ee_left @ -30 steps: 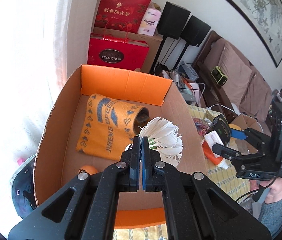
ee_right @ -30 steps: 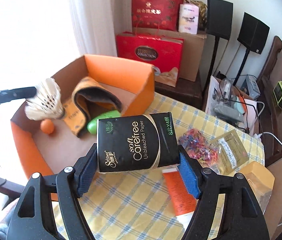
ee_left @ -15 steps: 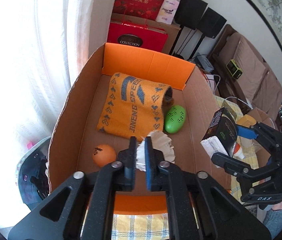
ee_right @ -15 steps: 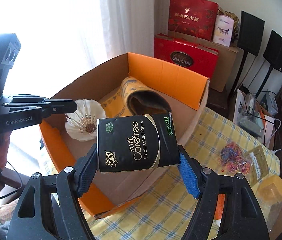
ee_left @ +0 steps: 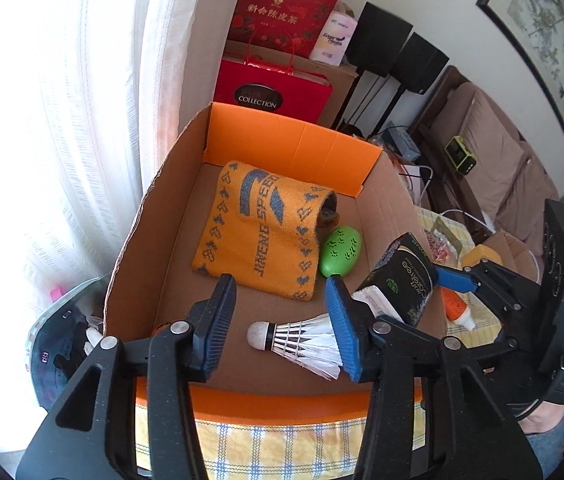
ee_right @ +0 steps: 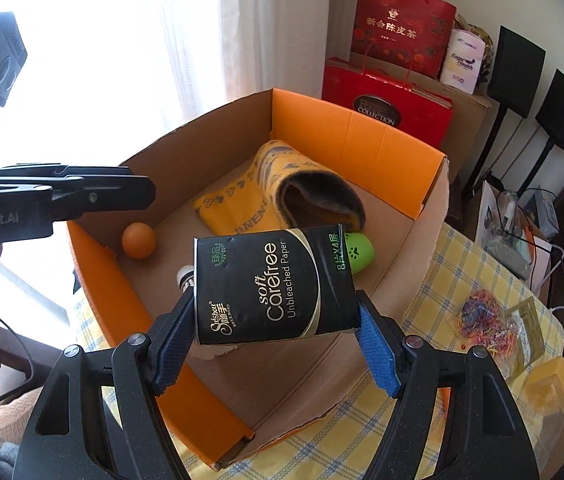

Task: Organize objects
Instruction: 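Release the shuttlecock into the box with the left tool while the right tool lowers the tissue pack there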

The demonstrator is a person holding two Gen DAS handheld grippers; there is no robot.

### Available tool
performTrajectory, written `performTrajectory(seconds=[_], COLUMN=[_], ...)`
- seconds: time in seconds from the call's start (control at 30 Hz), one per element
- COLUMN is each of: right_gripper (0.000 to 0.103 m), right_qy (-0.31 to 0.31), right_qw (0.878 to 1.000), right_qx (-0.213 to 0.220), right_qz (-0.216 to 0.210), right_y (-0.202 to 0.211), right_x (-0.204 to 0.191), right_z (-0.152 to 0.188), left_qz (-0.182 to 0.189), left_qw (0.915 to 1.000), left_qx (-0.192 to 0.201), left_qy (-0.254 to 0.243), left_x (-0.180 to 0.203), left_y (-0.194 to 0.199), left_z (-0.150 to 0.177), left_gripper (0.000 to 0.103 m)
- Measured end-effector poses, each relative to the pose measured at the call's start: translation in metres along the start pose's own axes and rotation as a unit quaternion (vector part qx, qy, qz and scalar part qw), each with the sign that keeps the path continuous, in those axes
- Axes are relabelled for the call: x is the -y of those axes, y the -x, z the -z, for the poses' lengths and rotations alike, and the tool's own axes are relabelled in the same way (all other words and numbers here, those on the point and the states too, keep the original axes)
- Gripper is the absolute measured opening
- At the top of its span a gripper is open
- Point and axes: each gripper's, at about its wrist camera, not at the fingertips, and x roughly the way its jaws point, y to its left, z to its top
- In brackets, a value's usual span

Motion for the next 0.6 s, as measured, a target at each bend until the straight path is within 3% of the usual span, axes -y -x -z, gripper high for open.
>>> performTrajectory(seconds=[0.3, 0.43, 0.6], right_gripper=[0.077, 0.077, 0.08], right_qy=[-0.044, -0.052, -0.055], right_qw=[0.999, 0.998, 0.998], right_qx=[0.001, -0.006, 0.007], right_qz=[0.028, 0.027, 0.024], right_y=[-0.021, -0.028, -0.013], right_x=[0.022, 0.026, 0.025], right_z=[-0.013, -0.018, -0.02], left_qz=[0.001, 0.004, -0.003], left_qw=[1.0, 0.9999, 1.0], left_qx=[0.001, 0.001, -0.001], left_qy=[0.007, 0.011, 0.006], left_x=[0.0, -0.002, 0.0], left_y=[-0.003, -0.003, -0.005], left_z=[-0.003, -0.004, -0.006], left_gripper=[0.05, 0.065, 0.068])
